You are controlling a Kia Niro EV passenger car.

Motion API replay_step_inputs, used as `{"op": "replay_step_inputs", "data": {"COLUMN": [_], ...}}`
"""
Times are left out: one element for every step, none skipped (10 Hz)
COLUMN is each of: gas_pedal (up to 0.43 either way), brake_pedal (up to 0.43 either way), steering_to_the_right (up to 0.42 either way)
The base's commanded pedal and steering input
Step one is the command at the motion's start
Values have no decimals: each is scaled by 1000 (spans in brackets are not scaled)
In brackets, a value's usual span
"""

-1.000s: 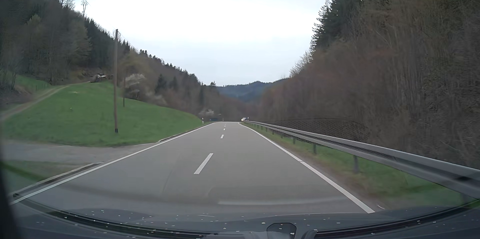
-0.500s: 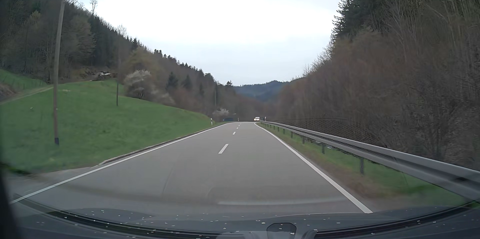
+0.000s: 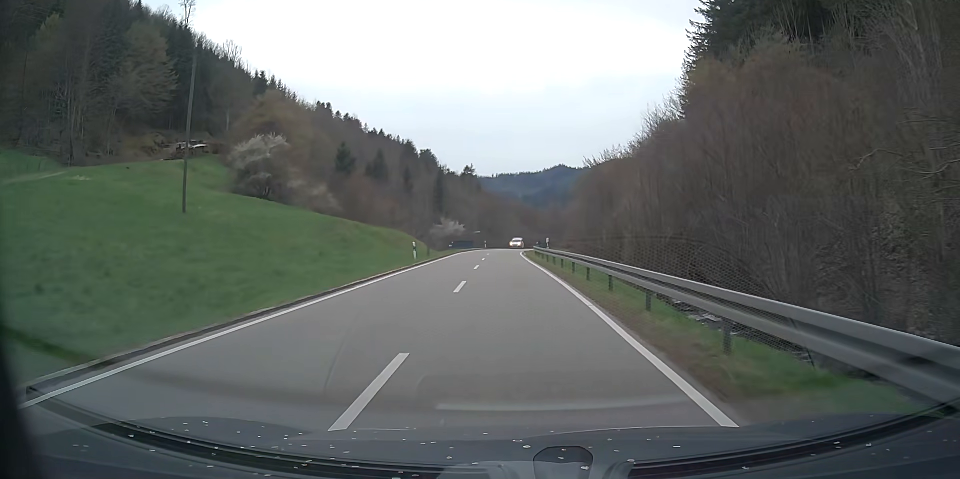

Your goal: Follow the waypoints while adhering to traffic rules and regulations

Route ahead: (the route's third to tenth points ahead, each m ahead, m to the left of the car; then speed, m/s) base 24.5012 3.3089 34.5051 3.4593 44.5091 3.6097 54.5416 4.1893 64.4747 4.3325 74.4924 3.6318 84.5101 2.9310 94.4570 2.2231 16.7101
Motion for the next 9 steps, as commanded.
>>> {"op": "replay_step_inputs", "data": {"gas_pedal": [421,421,421,421,421,409,280,0,0], "brake_pedal": [0,0,0,0,0,0,0,0,0], "steering_to_the_right": [-9,-8,-8,-8,-8,-8,-8,-8,-7]}}
